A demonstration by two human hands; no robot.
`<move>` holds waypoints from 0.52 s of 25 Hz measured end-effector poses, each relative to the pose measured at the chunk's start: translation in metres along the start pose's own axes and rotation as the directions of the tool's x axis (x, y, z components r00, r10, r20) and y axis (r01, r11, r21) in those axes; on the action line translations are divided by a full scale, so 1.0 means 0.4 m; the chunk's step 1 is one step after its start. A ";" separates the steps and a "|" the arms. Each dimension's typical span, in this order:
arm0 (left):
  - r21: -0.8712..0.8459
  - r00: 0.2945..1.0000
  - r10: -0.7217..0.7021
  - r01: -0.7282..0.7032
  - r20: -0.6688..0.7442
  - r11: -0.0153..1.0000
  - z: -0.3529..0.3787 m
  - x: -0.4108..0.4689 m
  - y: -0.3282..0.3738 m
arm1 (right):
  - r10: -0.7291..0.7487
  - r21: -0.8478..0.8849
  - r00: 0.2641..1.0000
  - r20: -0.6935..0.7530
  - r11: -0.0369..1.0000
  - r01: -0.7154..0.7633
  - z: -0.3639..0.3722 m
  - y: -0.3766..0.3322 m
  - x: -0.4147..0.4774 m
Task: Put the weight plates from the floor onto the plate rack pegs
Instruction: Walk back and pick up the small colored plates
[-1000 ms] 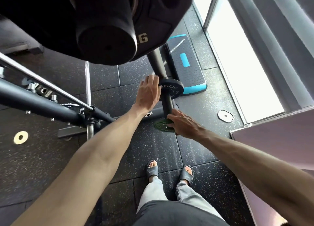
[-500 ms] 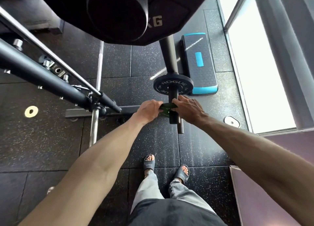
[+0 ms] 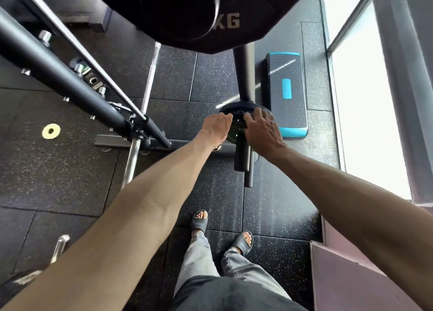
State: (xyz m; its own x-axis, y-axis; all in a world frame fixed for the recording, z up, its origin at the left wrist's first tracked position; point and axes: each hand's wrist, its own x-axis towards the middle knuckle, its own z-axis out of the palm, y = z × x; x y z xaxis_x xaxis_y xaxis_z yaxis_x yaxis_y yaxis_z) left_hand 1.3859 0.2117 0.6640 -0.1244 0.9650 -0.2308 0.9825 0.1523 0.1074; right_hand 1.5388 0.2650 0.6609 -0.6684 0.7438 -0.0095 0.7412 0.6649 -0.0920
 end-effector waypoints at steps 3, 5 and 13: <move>-0.032 0.996 -0.090 0.090 -0.004 0.995 0.004 -0.056 -0.066 | -0.179 -0.050 0.984 -0.008 0.983 0.178 -0.025 -0.081 0.022; -0.051 0.986 -0.161 0.163 0.032 0.985 0.010 -0.129 -0.137 | -0.300 -0.029 0.953 0.041 0.953 0.301 -0.035 -0.175 0.040; -0.232 0.756 -0.586 0.650 0.292 0.724 0.146 -0.691 -0.500 | -0.683 0.162 0.595 0.423 0.703 0.692 0.019 -0.769 -0.003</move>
State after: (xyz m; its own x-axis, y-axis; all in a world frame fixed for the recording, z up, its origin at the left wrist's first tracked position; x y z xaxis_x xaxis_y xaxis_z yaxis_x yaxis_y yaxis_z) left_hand 1.2320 -0.0980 0.6500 -0.6288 0.5781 -0.5201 0.5978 0.7871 0.1522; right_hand 1.3110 0.0592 0.6815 -0.9307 -0.0405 -0.3634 0.0485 0.9714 -0.2324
